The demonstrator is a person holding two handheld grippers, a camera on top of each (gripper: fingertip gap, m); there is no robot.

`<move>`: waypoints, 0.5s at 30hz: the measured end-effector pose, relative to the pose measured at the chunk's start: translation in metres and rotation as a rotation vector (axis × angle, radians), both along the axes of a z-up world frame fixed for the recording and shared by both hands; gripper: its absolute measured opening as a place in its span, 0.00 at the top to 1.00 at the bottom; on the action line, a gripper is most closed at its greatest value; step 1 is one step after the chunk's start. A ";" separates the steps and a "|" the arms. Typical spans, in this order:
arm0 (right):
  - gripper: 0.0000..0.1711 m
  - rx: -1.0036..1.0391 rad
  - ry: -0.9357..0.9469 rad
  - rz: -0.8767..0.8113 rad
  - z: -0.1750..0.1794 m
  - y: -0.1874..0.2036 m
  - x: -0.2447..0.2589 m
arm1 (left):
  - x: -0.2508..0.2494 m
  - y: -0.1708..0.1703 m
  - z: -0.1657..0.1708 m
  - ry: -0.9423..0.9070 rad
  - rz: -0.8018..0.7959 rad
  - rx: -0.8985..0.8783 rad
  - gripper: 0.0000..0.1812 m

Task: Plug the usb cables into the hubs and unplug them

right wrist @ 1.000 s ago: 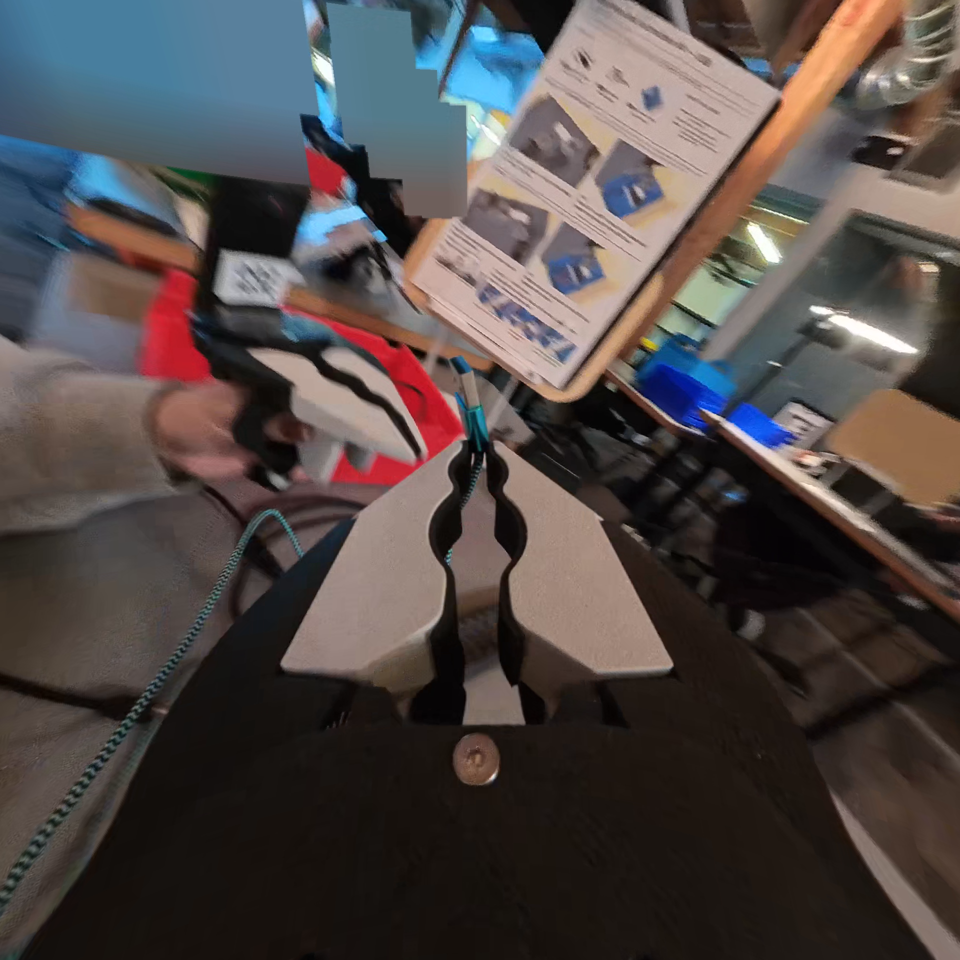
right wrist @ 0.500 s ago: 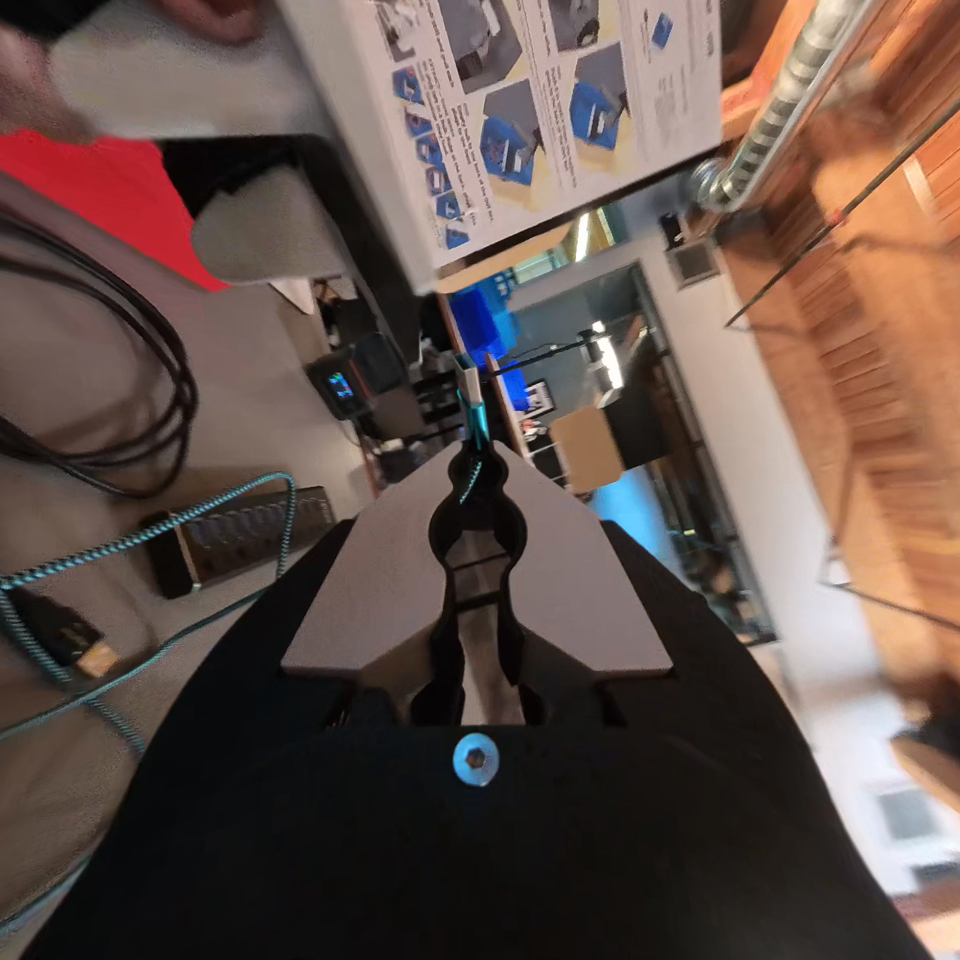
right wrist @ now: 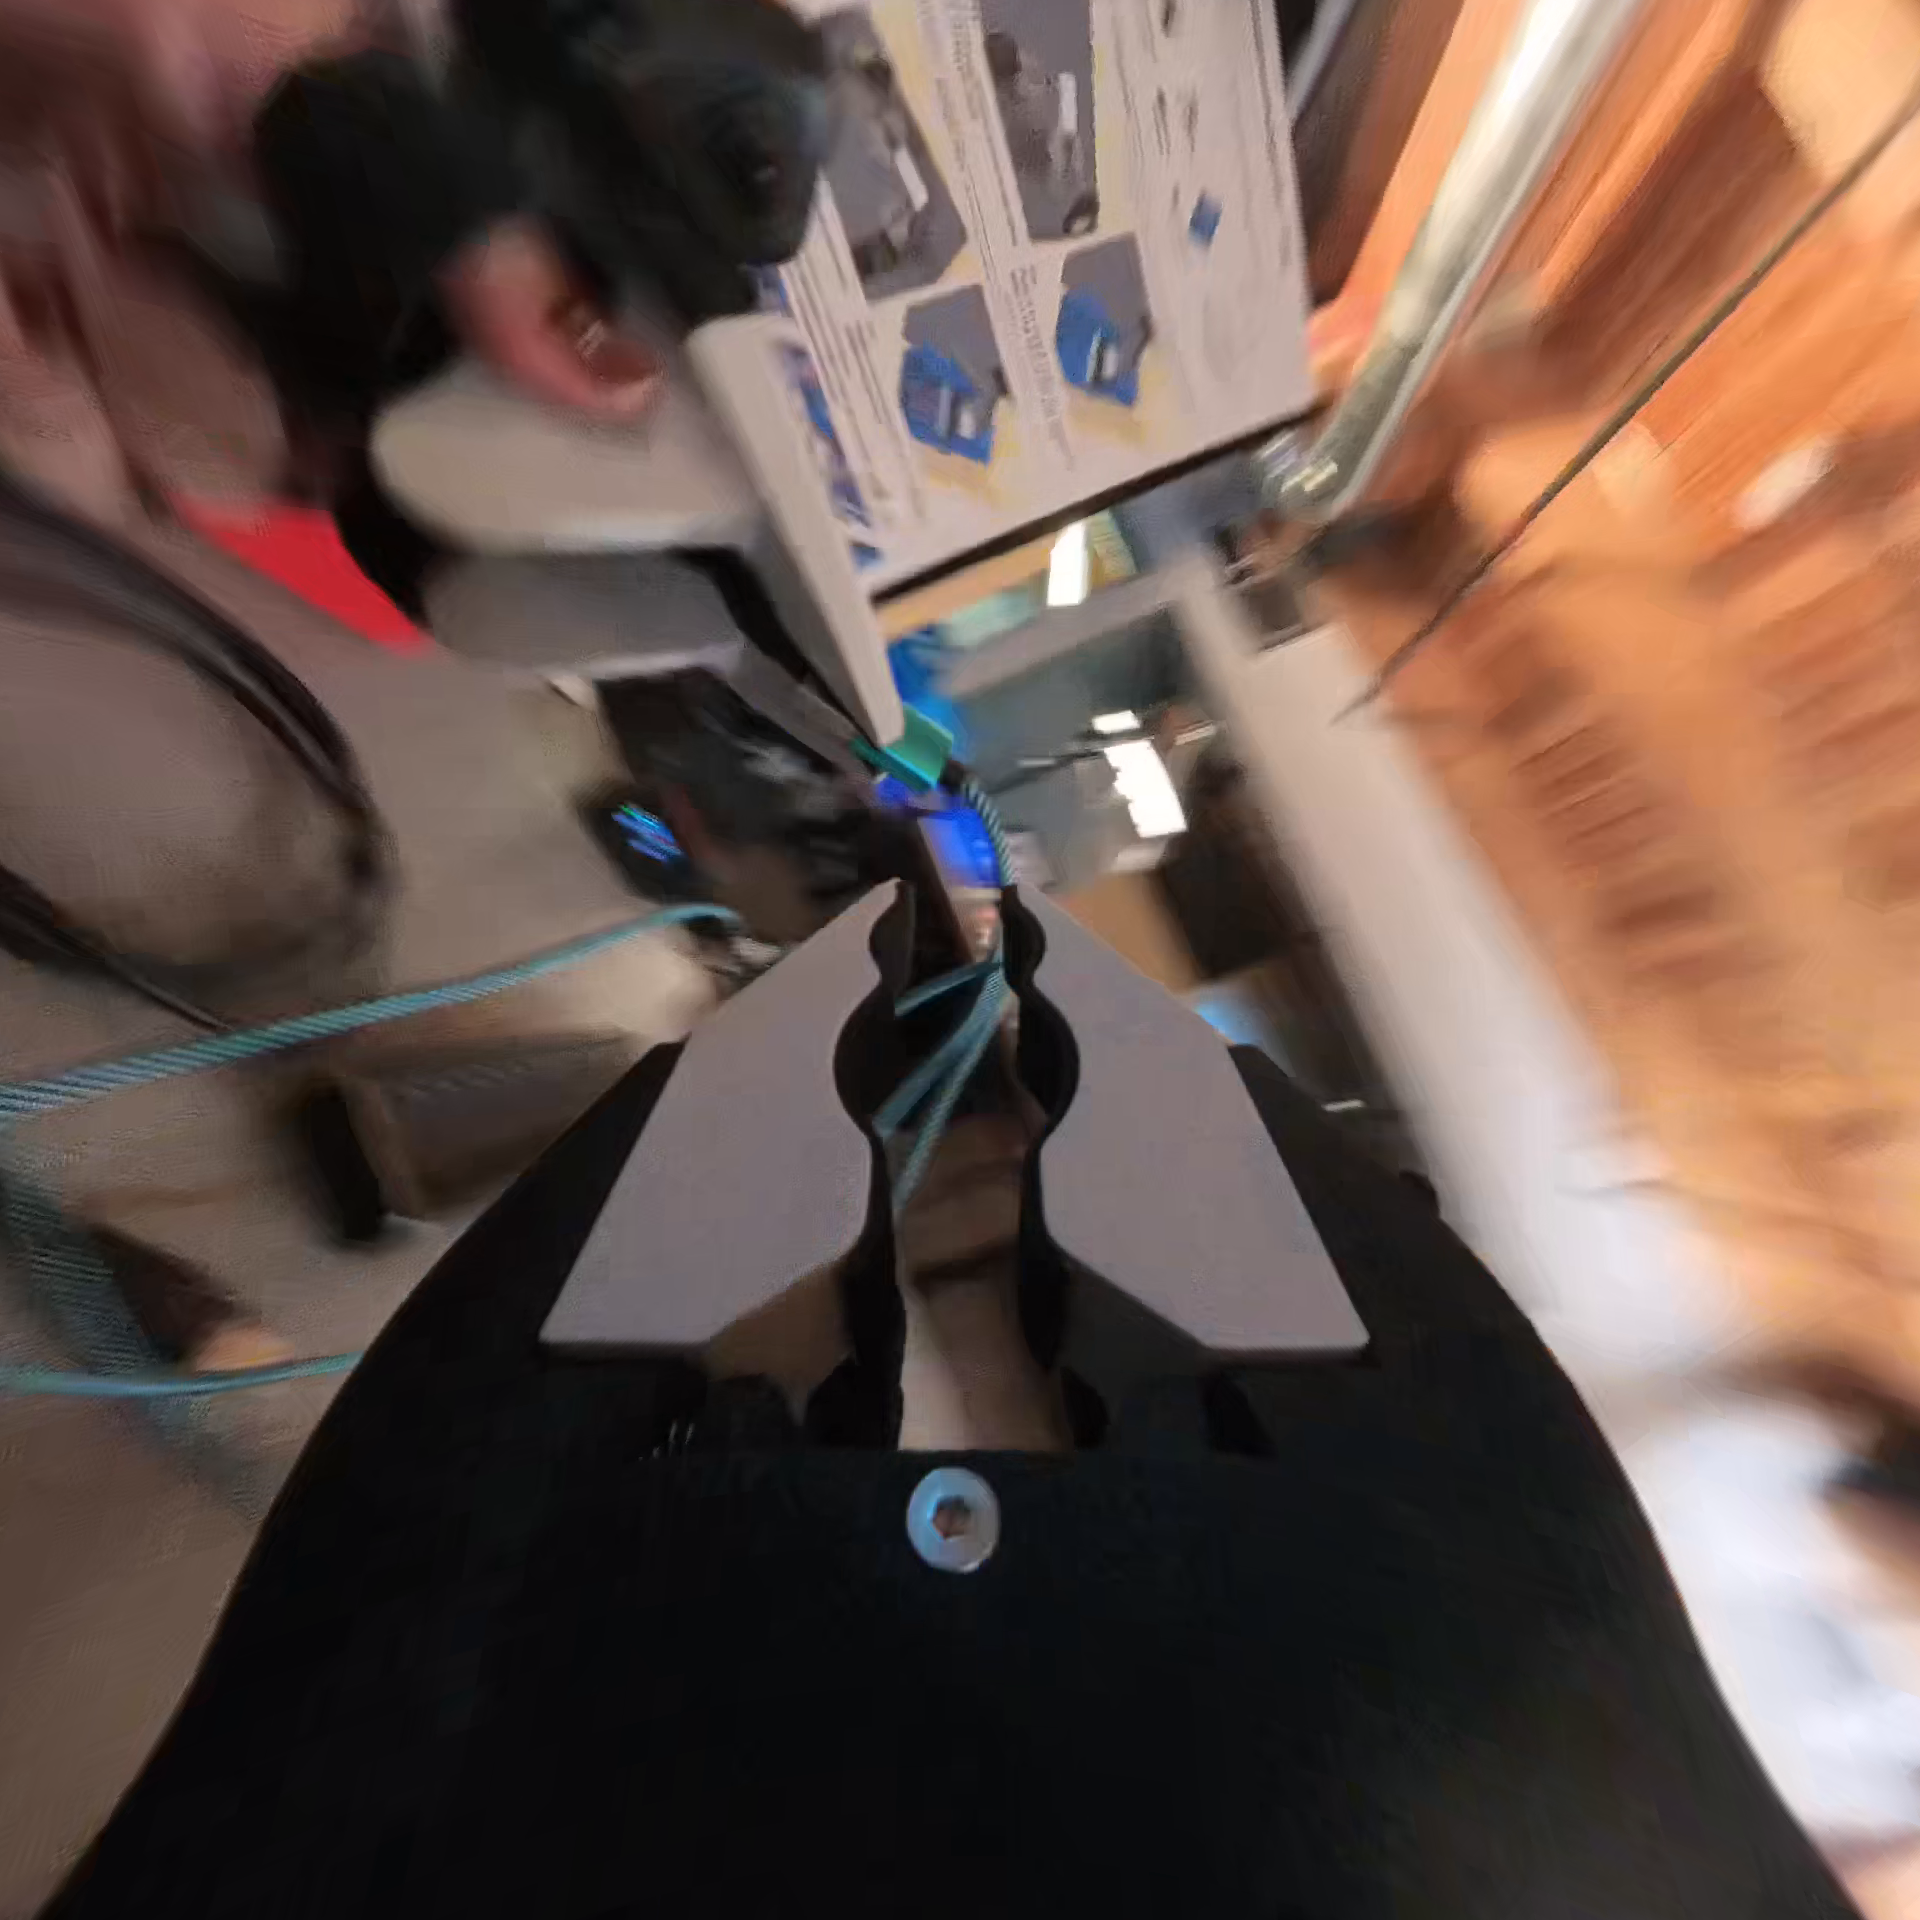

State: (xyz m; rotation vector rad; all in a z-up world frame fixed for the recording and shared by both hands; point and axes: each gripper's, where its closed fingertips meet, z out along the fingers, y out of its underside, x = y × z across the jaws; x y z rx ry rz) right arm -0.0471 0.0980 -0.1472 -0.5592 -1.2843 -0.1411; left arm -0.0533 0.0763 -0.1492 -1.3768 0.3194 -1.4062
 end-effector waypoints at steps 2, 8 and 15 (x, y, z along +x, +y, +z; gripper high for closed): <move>0.93 -0.539 0.072 0.217 -0.007 -0.009 -0.001 | -0.007 0.001 0.007 0.043 0.082 0.098 0.98; 0.85 -1.641 0.249 0.721 0.001 -0.020 -0.012 | 0.002 -0.001 0.009 0.191 0.161 0.285 0.98; 0.97 -1.799 0.248 0.869 0.009 -0.015 -0.016 | 0.004 0.005 -0.001 0.206 0.121 0.255 0.98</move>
